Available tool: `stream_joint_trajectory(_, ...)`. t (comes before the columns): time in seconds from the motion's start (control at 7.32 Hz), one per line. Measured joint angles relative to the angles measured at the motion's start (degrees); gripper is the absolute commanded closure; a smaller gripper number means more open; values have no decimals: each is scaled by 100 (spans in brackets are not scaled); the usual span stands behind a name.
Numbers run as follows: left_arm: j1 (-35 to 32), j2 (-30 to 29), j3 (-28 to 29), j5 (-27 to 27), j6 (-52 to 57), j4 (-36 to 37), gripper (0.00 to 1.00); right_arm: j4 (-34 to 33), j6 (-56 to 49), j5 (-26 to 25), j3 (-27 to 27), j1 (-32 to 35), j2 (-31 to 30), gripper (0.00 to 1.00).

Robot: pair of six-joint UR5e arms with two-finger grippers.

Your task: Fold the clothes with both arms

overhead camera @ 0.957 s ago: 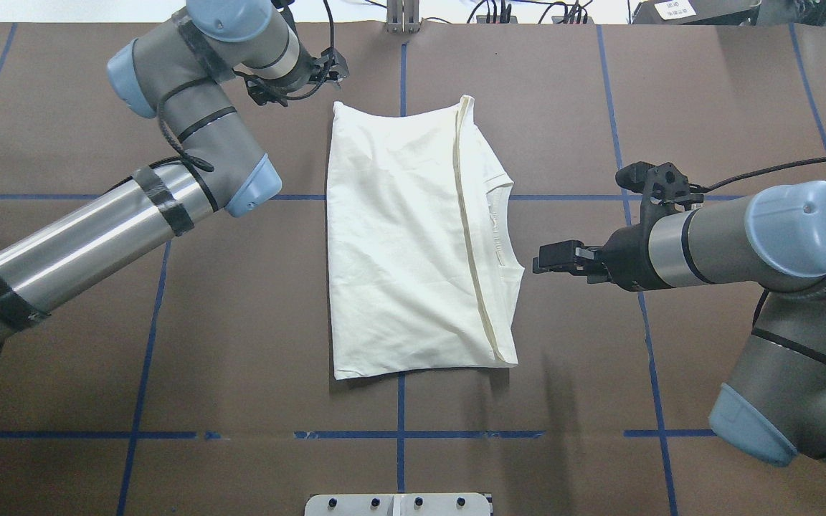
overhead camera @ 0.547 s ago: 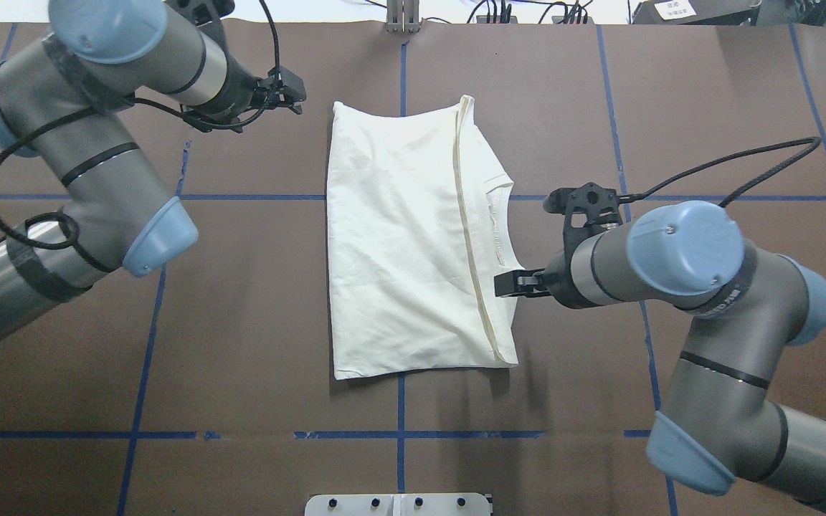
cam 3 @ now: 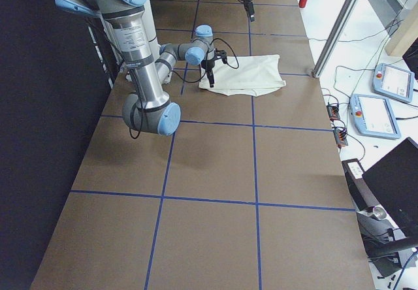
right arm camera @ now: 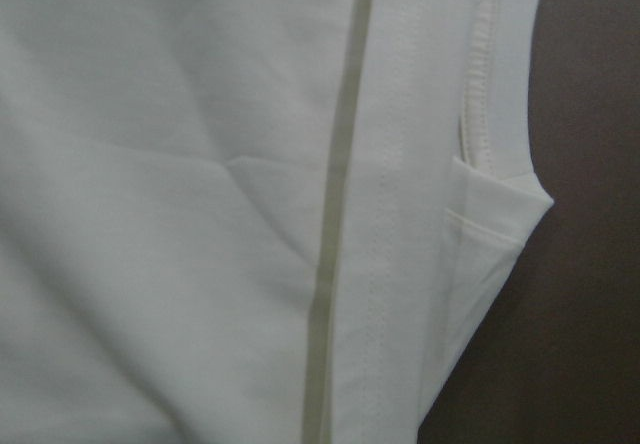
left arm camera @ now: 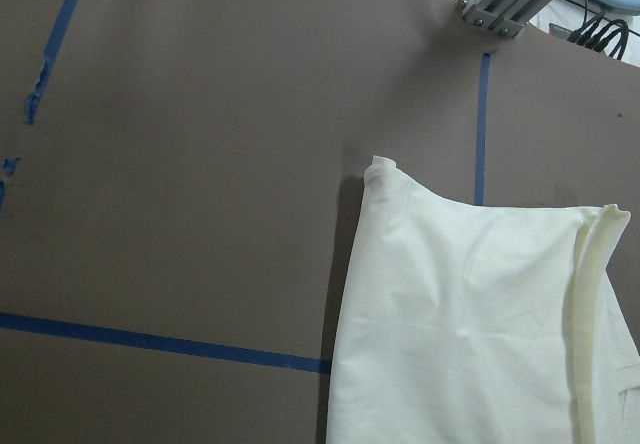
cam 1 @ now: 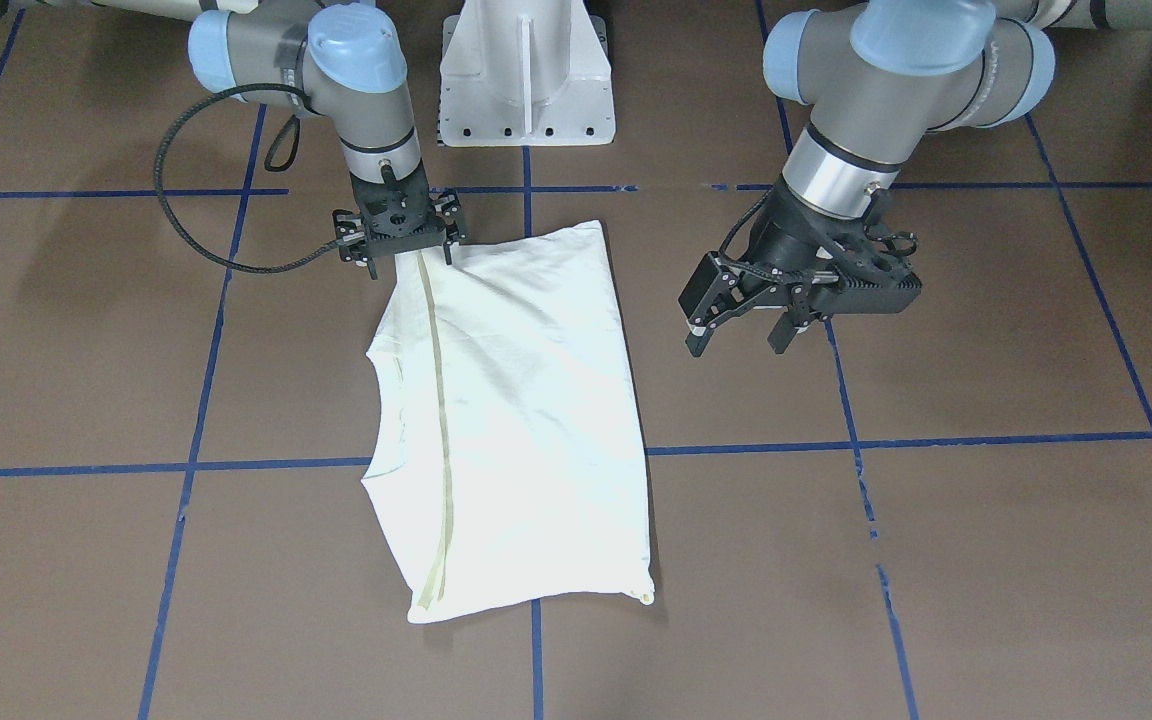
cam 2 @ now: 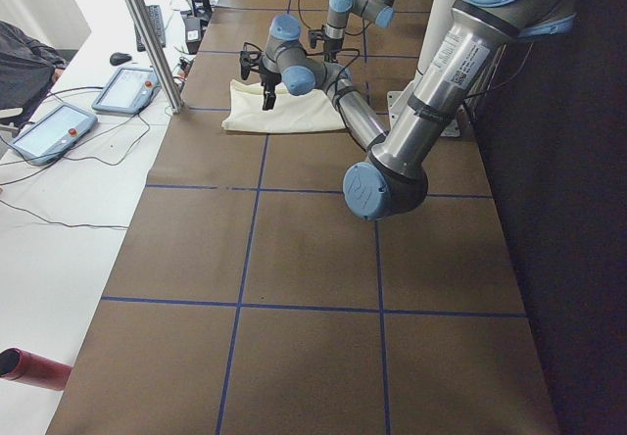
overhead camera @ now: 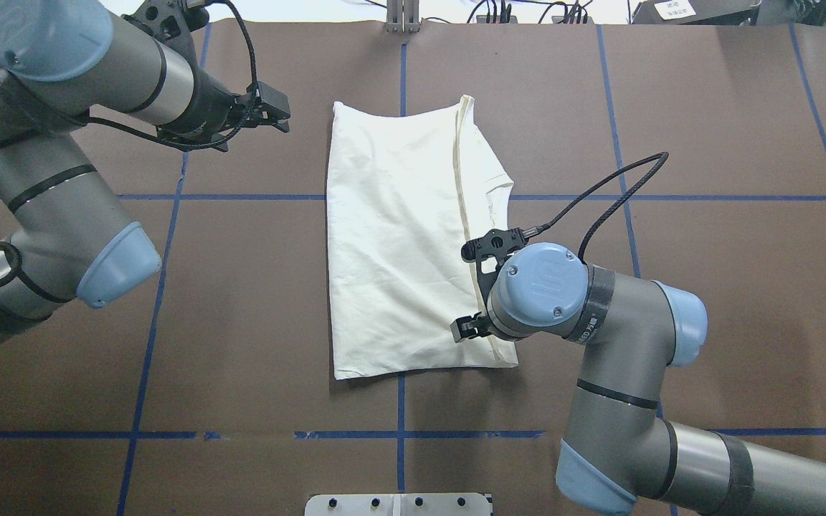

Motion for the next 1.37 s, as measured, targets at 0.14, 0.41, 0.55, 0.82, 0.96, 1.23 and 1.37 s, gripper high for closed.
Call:
stream_joint_trajectory(0.14,12,4,11,-6,-3,0,0,-154,-139,16,-47,-42,15,0)
stream_joint_trajectory(0.41,50,11,31,-12,-9,-7,0,-283,-240,32,-155,-70,15,0)
stream_joint_trajectory(0.55,75,12,43,-9,-12,-13,0,-298,-250,34,-201,-70,10,0)
stream_joint_trajectory(0.82,115,9,56,-7,-24,-25,0,-305,-293,38,-248,-52,-7,0)
stream_joint_trajectory(0.96,131,9,59,-7,-35,-29,0,-304,-391,44,-249,-19,-14,0)
stream_joint_trajectory(1.23,168,6,62,-4,-75,-41,0,-297,-575,58,-250,61,-47,0)
stream_joint_trajectory(1.37,195,0,64,-1,-102,-44,0,-294,-656,70,-246,115,-89,0)
